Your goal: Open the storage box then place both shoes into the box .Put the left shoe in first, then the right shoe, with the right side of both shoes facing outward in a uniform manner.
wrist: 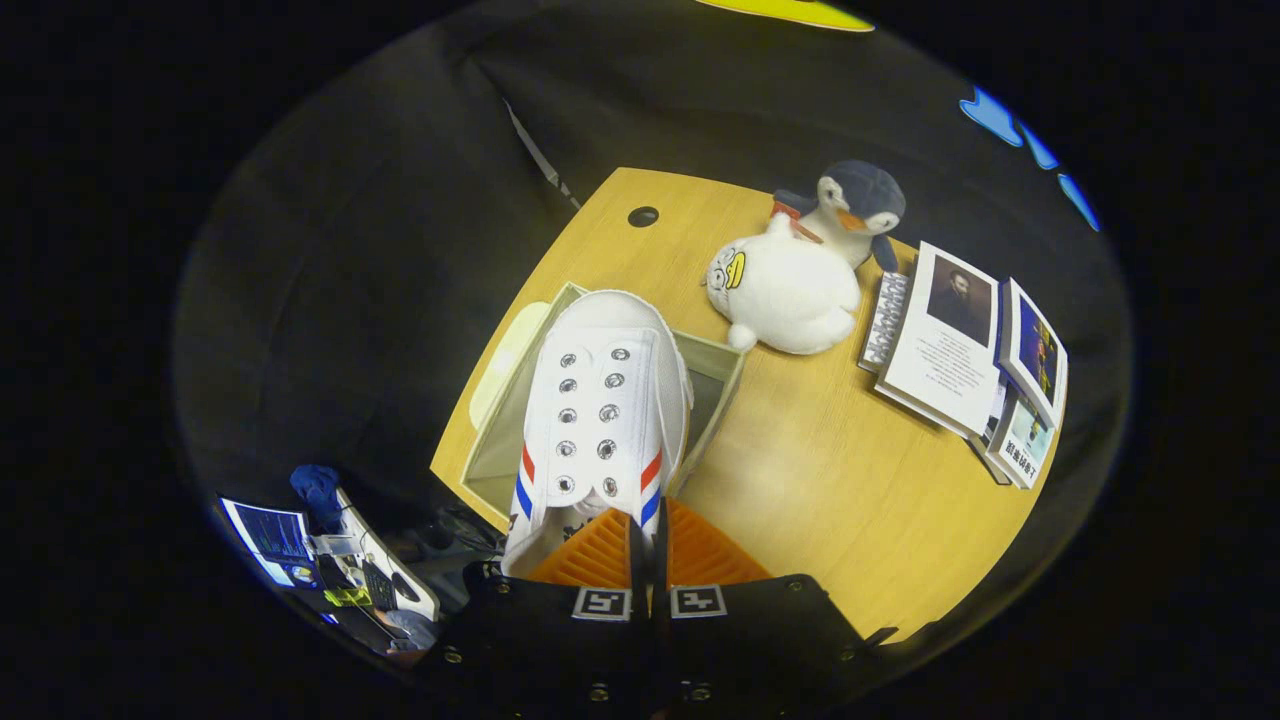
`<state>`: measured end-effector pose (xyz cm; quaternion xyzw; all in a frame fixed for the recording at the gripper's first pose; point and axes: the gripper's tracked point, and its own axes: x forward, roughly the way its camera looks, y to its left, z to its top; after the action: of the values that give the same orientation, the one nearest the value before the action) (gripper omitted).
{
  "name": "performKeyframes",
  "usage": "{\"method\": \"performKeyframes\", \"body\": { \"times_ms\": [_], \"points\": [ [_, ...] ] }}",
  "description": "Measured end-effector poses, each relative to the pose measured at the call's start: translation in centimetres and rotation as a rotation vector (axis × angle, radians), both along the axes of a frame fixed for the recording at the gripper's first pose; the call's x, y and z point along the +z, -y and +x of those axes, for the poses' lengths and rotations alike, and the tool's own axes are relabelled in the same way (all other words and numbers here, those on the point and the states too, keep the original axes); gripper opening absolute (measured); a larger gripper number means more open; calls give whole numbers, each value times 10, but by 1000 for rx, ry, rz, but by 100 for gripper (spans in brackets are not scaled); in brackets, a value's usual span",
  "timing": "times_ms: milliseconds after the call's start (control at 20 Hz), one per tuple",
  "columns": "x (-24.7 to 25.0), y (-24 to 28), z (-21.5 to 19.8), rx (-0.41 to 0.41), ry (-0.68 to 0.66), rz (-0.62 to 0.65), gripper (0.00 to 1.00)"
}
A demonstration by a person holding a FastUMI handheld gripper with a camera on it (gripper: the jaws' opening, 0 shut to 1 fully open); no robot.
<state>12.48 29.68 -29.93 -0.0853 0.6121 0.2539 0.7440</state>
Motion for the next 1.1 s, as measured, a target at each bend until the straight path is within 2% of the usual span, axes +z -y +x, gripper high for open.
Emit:
{"method": "performKeyframes", "body": {
  "times_ms": [300,350,450,600,950,1100],
  "points": [
    [-9,-28,1,4,-10,4,1],
    [-8,-39,-3,0,-33,44,11],
    [1,-43,3,7,-15,70,43],
    [10,-28,15,19,59,47,78],
    [47,33,26,-97,172,84,78],
    [78,73,36,-185,314,109,80]
  ]
}}
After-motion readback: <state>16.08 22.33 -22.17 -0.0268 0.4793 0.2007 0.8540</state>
